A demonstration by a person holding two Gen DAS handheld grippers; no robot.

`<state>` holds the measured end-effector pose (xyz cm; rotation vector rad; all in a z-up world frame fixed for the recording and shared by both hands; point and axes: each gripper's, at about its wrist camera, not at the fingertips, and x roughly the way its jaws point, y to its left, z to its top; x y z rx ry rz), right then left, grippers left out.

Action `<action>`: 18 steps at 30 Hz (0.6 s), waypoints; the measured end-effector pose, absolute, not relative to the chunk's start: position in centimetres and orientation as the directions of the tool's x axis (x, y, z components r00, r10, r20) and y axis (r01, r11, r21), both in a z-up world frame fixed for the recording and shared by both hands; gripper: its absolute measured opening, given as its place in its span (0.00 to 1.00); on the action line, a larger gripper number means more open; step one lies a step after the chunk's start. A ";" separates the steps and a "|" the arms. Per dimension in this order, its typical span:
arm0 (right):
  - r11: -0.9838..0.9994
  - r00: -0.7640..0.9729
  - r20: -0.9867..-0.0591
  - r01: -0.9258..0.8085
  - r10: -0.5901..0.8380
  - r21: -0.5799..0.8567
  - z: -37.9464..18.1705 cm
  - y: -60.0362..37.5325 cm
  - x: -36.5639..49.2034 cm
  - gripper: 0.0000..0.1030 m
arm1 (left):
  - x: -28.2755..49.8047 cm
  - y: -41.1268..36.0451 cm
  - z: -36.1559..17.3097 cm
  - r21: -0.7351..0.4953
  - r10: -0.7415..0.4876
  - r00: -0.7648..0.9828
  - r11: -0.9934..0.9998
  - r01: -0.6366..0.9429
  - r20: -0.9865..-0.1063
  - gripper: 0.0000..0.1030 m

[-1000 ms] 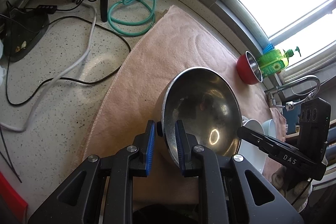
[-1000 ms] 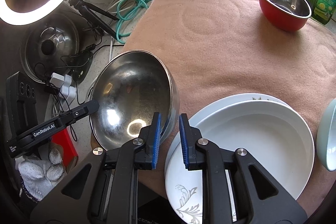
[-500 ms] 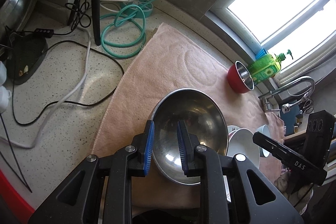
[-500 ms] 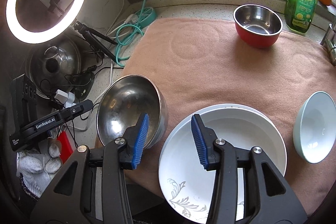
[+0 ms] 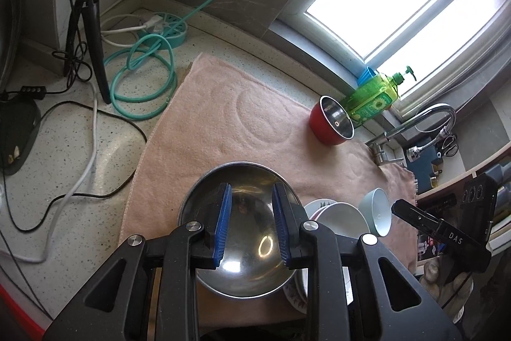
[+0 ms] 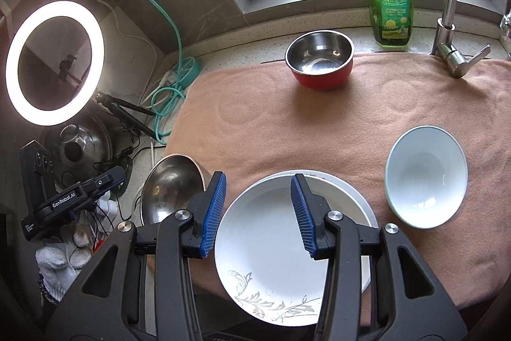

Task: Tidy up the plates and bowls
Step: 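Move both tools to the rim of the small red-bottomed steel bowl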

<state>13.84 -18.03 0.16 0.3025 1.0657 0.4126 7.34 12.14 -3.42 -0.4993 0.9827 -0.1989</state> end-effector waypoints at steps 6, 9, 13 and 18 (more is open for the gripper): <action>0.884 0.468 -0.759 -0.125 0.453 0.450 2.0 -20.3 14.1 0.43 | 8.8 10.8 -2.4 -0.498 -0.428 0.537 0.867 0.018 -0.727 0.24; 0.878 0.484 -0.748 -0.102 0.454 0.468 2.8 -21.3 14.6 0.43 | 9.9 9.6 -2.1 -0.505 -0.451 0.528 0.862 0.047 -0.720 0.24; 0.860 0.491 -0.729 -0.092 0.477 0.502 3.6 -22.5 16.2 0.43 | 11.5 7.7 -1.5 -0.501 -0.469 0.514 0.861 0.086 -0.718 0.24; 0.850 0.496 -0.716 -0.091 0.490 0.519 3.6 -23.6 19.4 0.43 | 13.8 5.0 -0.7 -0.468 -0.465 0.510 0.874 0.133 -0.723 0.24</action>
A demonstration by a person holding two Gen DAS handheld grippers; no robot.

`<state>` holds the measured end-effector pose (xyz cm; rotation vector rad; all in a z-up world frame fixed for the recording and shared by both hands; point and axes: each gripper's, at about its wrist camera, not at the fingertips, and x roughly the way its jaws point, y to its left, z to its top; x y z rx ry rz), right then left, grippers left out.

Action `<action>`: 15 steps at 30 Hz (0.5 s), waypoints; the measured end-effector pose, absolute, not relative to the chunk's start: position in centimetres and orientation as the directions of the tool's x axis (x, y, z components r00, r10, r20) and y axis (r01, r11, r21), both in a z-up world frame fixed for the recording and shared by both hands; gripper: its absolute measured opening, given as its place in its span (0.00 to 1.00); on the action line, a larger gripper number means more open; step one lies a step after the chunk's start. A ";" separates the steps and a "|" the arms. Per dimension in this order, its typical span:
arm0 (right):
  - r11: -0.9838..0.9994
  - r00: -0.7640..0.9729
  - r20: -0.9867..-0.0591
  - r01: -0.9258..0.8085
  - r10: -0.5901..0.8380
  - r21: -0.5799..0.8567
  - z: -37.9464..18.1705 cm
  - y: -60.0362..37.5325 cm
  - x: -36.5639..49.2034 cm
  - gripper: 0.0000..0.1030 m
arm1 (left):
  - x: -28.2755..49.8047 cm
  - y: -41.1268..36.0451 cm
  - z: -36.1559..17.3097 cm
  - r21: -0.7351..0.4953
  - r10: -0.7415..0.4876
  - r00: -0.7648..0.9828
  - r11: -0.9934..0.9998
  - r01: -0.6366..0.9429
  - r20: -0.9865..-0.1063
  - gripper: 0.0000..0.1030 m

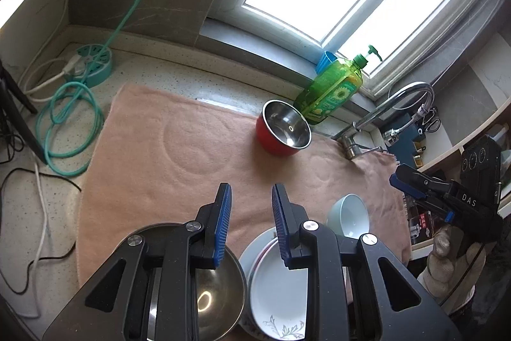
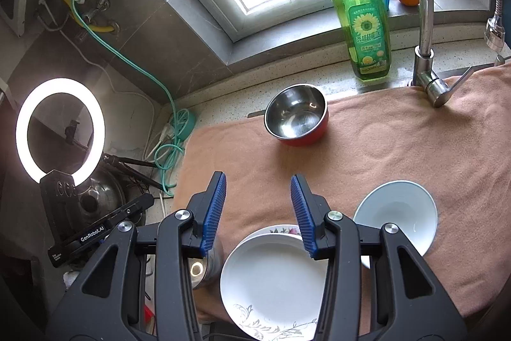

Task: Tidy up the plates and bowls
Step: 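Move both tools to the rim of the small red-bottomed steel bowl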

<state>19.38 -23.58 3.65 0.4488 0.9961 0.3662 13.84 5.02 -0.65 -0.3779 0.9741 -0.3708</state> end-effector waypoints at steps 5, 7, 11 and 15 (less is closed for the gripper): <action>0.832 0.461 -0.721 -0.072 0.517 0.550 2.1 -24.6 23.0 0.42 | 16.9 2.9 -0.6 -0.477 -0.476 0.495 0.868 0.135 -0.727 0.24; 0.833 0.450 -0.730 -0.061 0.515 0.550 1.2 -24.9 24.4 0.42 | 18.1 1.9 -0.7 -0.470 -0.475 0.489 0.871 0.143 -0.732 0.24; 0.824 0.420 -0.742 -0.024 0.523 0.566 -0.5 -25.7 27.1 0.42 | 20.9 0.3 -1.5 -0.473 -0.480 0.457 0.870 0.137 -0.749 0.24; 0.838 0.399 -0.766 -0.009 0.503 0.546 -1.9 -26.1 29.2 0.42 | 23.5 -1.1 -2.9 -0.451 -0.466 0.417 0.881 0.140 -0.781 0.24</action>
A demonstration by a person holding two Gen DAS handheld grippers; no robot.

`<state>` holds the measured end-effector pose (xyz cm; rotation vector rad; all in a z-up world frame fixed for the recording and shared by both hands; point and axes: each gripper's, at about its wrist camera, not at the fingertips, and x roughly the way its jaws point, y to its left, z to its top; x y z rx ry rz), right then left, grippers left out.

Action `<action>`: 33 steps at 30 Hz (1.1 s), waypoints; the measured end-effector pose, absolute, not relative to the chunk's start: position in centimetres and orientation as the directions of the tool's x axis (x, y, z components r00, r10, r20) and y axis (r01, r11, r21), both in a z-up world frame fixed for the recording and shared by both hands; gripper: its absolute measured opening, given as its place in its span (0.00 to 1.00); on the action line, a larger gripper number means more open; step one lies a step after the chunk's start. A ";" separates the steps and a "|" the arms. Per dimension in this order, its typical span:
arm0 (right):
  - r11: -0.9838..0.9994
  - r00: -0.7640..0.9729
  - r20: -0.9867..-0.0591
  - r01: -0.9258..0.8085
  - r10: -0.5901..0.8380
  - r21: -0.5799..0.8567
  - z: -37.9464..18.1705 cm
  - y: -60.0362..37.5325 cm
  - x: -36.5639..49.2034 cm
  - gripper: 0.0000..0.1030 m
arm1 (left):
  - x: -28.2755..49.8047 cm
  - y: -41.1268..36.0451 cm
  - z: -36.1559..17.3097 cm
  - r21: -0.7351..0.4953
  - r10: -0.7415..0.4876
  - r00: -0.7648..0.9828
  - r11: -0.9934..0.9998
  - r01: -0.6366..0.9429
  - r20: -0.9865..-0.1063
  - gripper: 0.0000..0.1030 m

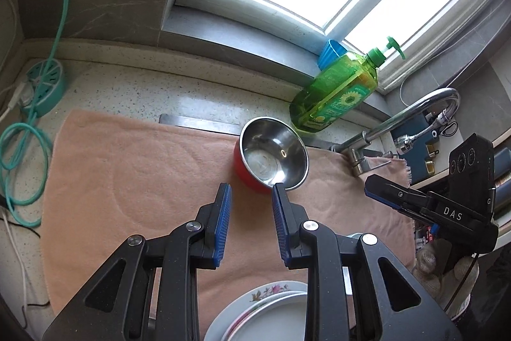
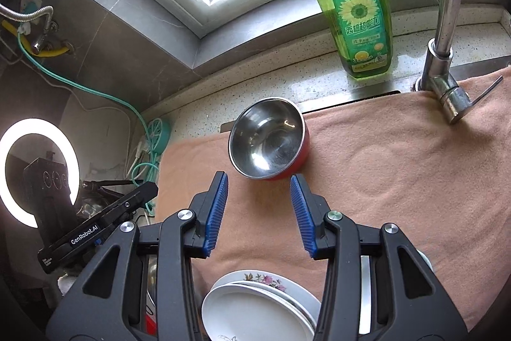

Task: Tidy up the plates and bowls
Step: 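Move both tools to the rim of the small red-bottomed steel bowl, then close both tools together on the red-bottomed bowl's rim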

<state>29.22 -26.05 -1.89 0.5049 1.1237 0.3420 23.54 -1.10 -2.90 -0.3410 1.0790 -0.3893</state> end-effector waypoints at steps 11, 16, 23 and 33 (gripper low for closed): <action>0.830 0.324 -0.803 0.084 0.500 0.551 -6.7 -26.9 34.1 0.31 | 29.1 -3.1 -7.0 -0.455 -0.462 0.305 0.885 0.098 -0.833 0.24; 0.841 0.309 -0.817 0.087 0.487 0.534 -7.9 -26.5 35.6 0.25 | 31.0 -3.3 -7.9 -0.442 -0.446 0.293 0.893 0.084 -0.845 0.24; 0.844 0.300 -0.825 0.101 0.478 0.526 -8.8 -26.8 37.0 0.25 | 32.6 -3.9 -9.1 -0.451 -0.454 0.262 0.889 0.076 -0.852 0.24; 0.841 0.279 -0.827 0.104 0.488 0.532 -10.1 -26.4 38.0 0.18 | 33.1 -4.9 -9.8 -0.437 -0.448 0.244 0.894 0.098 -0.860 0.21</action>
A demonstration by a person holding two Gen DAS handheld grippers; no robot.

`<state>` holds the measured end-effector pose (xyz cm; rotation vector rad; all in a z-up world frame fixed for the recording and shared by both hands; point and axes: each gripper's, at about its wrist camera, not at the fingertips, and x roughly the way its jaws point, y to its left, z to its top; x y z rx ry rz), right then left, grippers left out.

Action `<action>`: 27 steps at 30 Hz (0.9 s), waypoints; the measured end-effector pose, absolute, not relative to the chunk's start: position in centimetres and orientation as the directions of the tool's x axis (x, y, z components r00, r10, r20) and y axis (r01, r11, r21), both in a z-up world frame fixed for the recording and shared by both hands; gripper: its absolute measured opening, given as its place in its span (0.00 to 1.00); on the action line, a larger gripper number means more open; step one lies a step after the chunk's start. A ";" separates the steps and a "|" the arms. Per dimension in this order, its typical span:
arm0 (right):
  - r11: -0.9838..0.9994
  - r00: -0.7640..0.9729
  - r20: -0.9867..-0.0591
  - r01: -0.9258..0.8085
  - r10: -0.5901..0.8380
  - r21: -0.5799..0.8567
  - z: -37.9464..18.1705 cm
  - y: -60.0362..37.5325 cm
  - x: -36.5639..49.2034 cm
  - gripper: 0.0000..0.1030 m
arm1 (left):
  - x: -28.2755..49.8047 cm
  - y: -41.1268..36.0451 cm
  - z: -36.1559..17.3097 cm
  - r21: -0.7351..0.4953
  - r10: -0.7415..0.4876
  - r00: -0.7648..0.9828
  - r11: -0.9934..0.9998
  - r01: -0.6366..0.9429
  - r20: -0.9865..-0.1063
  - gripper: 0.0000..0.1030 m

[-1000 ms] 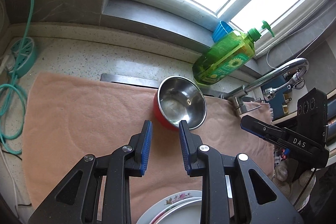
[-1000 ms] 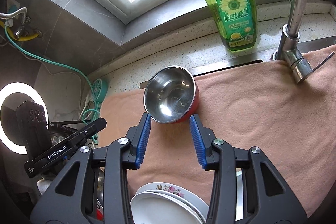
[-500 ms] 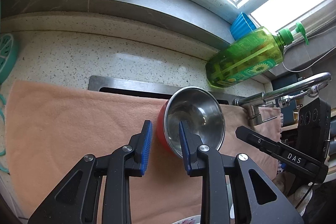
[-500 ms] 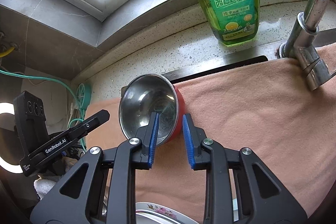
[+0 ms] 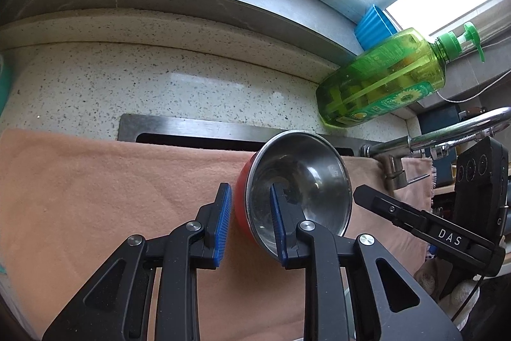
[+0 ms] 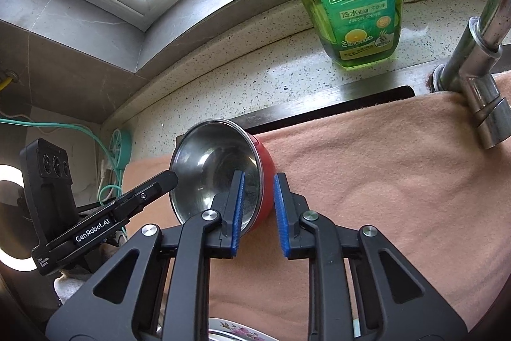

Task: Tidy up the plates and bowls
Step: 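Close both tools together on the red-bottomed bowl's rim, then lift the red-bottomed bowl and carry it over the large steel bowl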

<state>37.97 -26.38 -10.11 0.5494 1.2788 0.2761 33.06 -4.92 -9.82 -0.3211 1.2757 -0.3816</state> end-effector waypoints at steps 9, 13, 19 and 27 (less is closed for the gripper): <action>0.843 0.268 -0.832 0.110 0.485 0.527 -10.7 -26.2 38.1 0.13 | 33.4 -5.0 -10.4 -0.437 -0.448 0.239 0.894 0.097 -0.862 0.15; 0.844 0.263 -0.834 0.108 0.485 0.525 -10.9 -26.0 38.3 0.09 | 33.5 -5.1 -10.6 -0.440 -0.451 0.240 0.892 0.100 -0.860 0.09; 0.850 0.263 -0.838 0.101 0.478 0.517 -10.9 -25.9 38.3 0.07 | 33.5 -5.2 -10.5 -0.432 -0.446 0.240 0.895 0.111 -0.862 0.07; 0.852 0.275 -0.836 0.092 0.476 0.515 -10.0 -25.7 38.0 0.08 | 32.9 -4.8 -10.0 -0.441 -0.452 0.253 0.892 0.104 -0.855 0.07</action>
